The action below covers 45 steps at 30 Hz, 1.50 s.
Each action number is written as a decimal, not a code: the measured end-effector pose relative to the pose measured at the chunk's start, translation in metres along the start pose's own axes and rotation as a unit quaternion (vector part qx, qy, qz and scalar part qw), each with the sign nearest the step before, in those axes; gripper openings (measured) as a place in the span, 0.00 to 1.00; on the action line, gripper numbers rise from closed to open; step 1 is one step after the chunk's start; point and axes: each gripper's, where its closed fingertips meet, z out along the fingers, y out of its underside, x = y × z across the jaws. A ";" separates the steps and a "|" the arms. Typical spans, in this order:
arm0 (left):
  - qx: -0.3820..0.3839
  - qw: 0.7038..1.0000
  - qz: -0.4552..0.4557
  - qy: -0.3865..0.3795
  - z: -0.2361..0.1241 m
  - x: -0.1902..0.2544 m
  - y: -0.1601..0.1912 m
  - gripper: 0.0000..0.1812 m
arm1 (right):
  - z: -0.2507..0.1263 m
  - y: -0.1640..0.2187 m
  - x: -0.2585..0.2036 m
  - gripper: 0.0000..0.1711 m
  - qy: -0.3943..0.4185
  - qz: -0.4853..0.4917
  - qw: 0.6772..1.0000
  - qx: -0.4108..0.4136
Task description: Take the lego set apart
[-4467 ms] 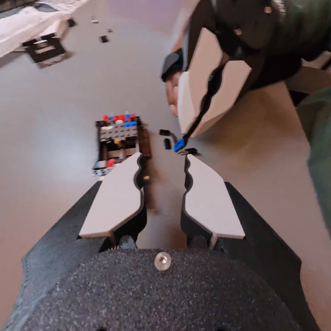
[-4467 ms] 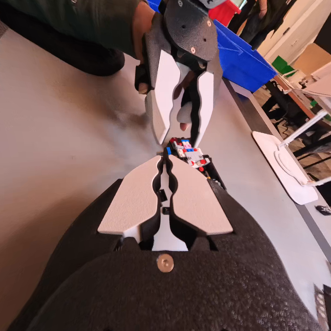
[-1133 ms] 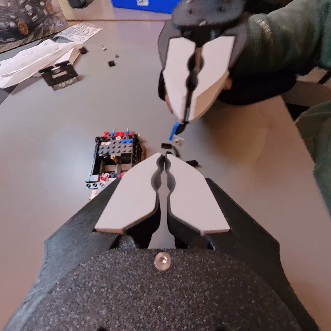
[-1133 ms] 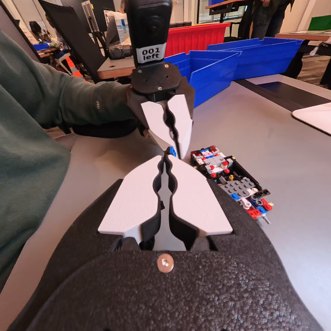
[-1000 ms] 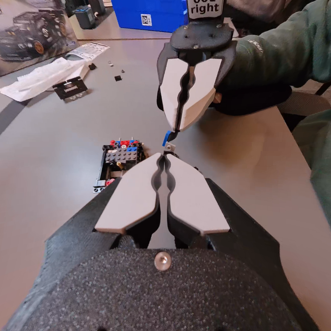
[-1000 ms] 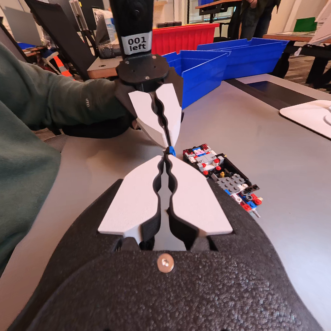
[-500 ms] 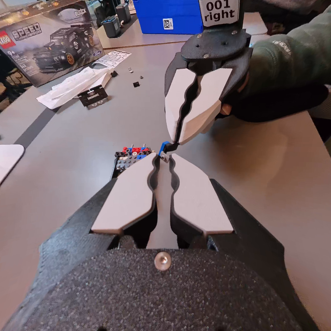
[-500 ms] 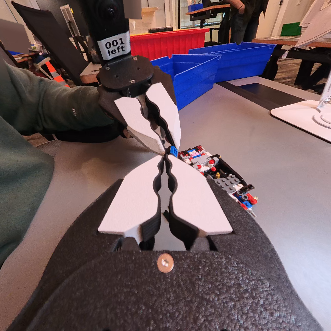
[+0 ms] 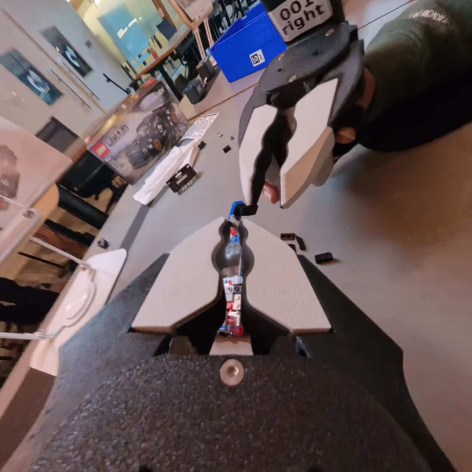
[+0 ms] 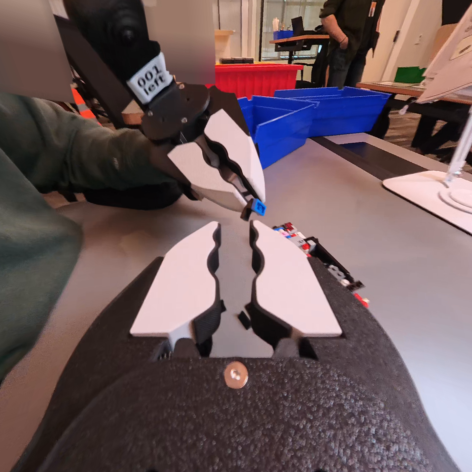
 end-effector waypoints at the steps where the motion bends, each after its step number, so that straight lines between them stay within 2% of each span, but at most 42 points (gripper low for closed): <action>1: 0.005 1.000 0.018 -0.006 0.000 0.001 -0.003 0.04 | 0.000 -0.003 -0.002 0.13 -0.010 0.014 1.000 0.008; 8: 0.050 0.981 0.185 -0.028 -0.004 0.023 -0.022 0.04 | -0.005 -0.011 -0.009 0.23 -0.093 0.141 0.985 0.030; 13: 0.062 0.969 0.238 -0.023 -0.004 0.035 -0.026 0.04 | -0.008 -0.008 -0.027 0.10 -0.156 0.148 0.977 0.016; 17: 0.047 0.971 0.234 -0.010 -0.005 0.034 -0.020 0.04 | -0.014 -0.018 -0.018 0.10 -0.140 0.141 0.979 0.052; 20: 0.039 0.978 0.206 0.011 -0.005 0.033 -0.014 0.04 | -0.021 -0.017 -0.008 0.10 -0.110 0.110 0.987 0.046; 23: 0.000 0.986 0.158 0.052 0.001 0.038 0.006 0.04 | -0.017 -0.011 -0.010 0.10 -0.101 0.090 0.990 0.029; 26: -0.068 0.983 0.075 0.151 0.004 0.059 0.036 0.04 | -0.012 -0.001 -0.014 0.10 -0.104 0.074 0.992 0.010; 30: -0.096 0.965 0.007 0.246 -0.002 0.083 0.051 0.05 | -0.011 0.003 -0.017 0.10 -0.110 0.066 0.992 -0.001; 33: -0.071 0.957 -0.067 0.273 -0.007 0.080 0.041 0.17 | -0.009 0.008 -0.016 0.10 -0.095 0.038 0.995 -0.016; 38: 0.030 0.926 -0.222 0.303 -0.016 0.060 0.004 0.14 | -0.003 0.018 -0.021 0.10 -0.067 -0.049 0.995 -0.048; 41: 0.019 0.919 -0.236 0.316 -0.016 0.063 0.008 0.14 | -0.002 0.020 -0.023 0.10 -0.064 -0.077 0.994 -0.054; 43: 0.010 0.915 -0.230 0.332 -0.016 0.072 0.010 0.18 | -0.001 0.023 -0.024 0.10 -0.064 -0.082 0.993 -0.062; 45: 0.024 0.913 -0.230 0.335 -0.014 0.075 0.003 0.19 | 0.000 0.025 -0.027 0.10 -0.068 -0.085 0.992 -0.064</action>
